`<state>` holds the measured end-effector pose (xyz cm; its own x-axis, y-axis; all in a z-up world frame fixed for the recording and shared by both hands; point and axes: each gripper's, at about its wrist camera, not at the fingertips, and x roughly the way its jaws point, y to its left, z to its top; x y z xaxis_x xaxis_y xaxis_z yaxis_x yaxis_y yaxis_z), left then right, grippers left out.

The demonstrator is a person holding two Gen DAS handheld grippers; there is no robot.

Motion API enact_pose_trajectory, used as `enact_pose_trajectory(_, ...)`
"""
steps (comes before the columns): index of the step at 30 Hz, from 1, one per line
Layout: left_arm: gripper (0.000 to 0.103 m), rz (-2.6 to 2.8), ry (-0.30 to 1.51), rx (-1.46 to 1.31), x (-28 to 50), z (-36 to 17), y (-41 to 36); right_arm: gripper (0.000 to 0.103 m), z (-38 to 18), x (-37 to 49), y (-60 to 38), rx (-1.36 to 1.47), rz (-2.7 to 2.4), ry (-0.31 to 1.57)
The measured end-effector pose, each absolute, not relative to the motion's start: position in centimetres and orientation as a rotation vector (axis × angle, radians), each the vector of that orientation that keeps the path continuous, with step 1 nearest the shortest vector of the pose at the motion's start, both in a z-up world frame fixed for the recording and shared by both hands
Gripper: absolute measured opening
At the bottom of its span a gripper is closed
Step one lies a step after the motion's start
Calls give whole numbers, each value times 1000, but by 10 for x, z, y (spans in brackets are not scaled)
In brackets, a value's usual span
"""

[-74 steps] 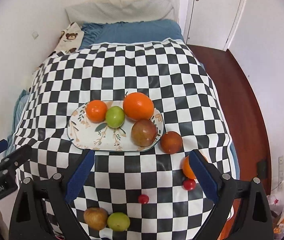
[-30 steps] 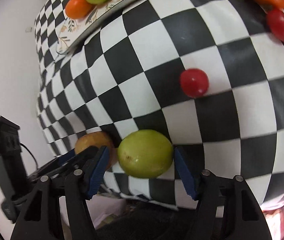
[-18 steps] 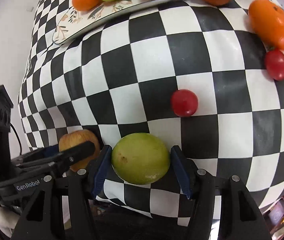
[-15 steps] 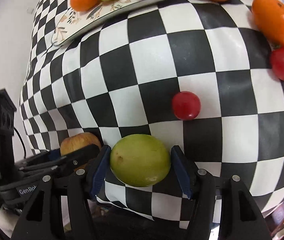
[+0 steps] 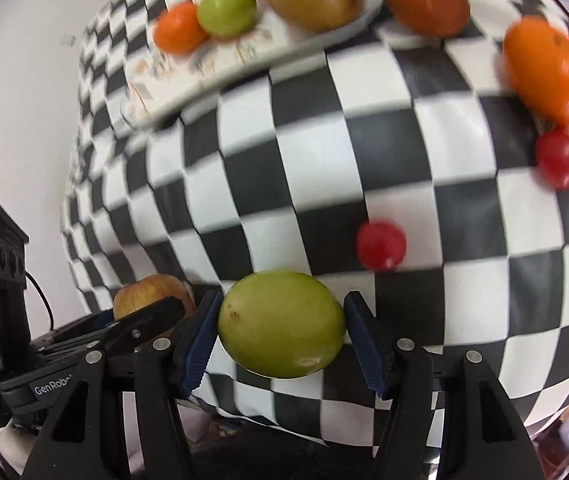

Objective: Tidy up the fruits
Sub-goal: 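Place the red apple on the plate while the right tool places the green apple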

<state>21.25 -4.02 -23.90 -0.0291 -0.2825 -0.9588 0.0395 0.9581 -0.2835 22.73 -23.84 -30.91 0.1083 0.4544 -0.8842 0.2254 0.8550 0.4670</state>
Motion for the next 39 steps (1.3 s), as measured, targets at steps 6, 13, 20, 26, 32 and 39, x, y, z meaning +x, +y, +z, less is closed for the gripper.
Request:
enact_pose_trajectory(6, 65, -268, 1473, -182, 280, -188, -36, 65, -256, 284, -250, 537, 211, 1357)
enact_pose_trajectory(13, 65, -201, 1449, -37, 367, -186, -34, 65, -236, 370, -231, 301, 202, 1327)
enact_pose_trajectory(20, 65, -173, 1534, 14, 418, -223, -39, 65, -265, 405, -205, 205, 202, 1428)
enact_pose_trajectory(26, 65, -154, 1614, 9, 433, -251, -36, 65, -291, 411, -203, 243, 181, 1511)
enact_pose_trajectory(32, 101, -161, 1548, -26, 446, -237, -34, 97, -291, 407, -209, 278, 146, 1527)
enact_pose_trajectory(39, 101, -143, 1495, 13, 429, -212, -36, 97, -263, 403, -213, 211, 76, 1472)
